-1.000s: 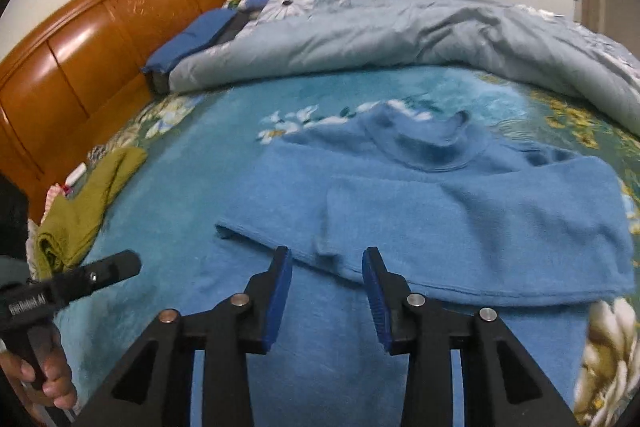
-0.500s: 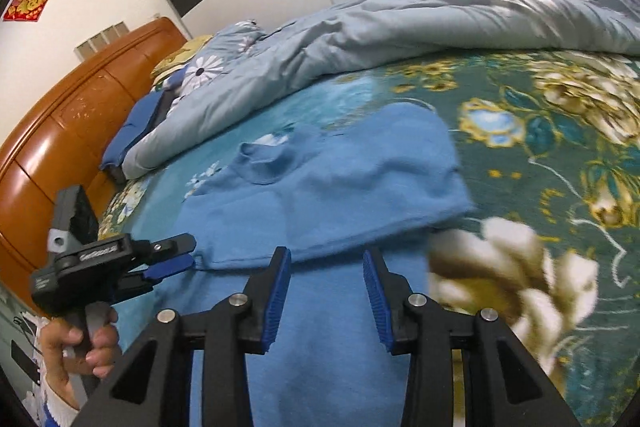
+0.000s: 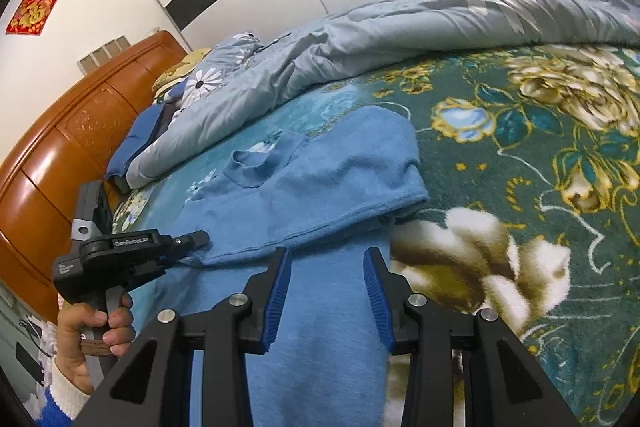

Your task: Fold clothes

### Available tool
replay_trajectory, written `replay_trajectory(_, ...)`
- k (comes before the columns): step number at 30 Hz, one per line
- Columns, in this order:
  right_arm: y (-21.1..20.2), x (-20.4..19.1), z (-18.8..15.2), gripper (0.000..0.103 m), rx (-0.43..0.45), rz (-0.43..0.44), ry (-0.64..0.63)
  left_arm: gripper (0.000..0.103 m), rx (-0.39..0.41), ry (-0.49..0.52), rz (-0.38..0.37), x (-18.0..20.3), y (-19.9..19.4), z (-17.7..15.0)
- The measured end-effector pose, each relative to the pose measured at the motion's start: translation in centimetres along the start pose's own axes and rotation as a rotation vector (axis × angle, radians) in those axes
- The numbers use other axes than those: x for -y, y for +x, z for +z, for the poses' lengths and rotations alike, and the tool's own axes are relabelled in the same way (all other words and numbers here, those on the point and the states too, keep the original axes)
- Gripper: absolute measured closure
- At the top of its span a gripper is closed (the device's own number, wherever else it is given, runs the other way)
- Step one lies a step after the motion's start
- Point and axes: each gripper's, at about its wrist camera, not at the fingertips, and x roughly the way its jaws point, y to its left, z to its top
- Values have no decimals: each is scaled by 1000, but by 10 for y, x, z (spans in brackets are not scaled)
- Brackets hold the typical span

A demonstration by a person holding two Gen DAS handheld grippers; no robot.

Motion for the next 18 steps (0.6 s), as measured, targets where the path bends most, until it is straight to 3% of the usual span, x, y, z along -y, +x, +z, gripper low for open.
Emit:
replay_trajectory(3,-3,7,1,62,7,-14,18,98,22,87,15,15,-9,6)
replay_trajectory(8,1,20,8,62,2,-56,39,99,126,228,9,42,-44,25)
replay_trajectory(13,19,27,15,62,-31,-125,8,100,230,274,77,28,-75,41)
replay_trajectory(15,25,31,14,62,-47,-141,11,100,235,258,120,10,-77,41)
replay_trajectory(18,30,37,11,62,-60,-142,40,100,168,245,77,-10,-68,31)
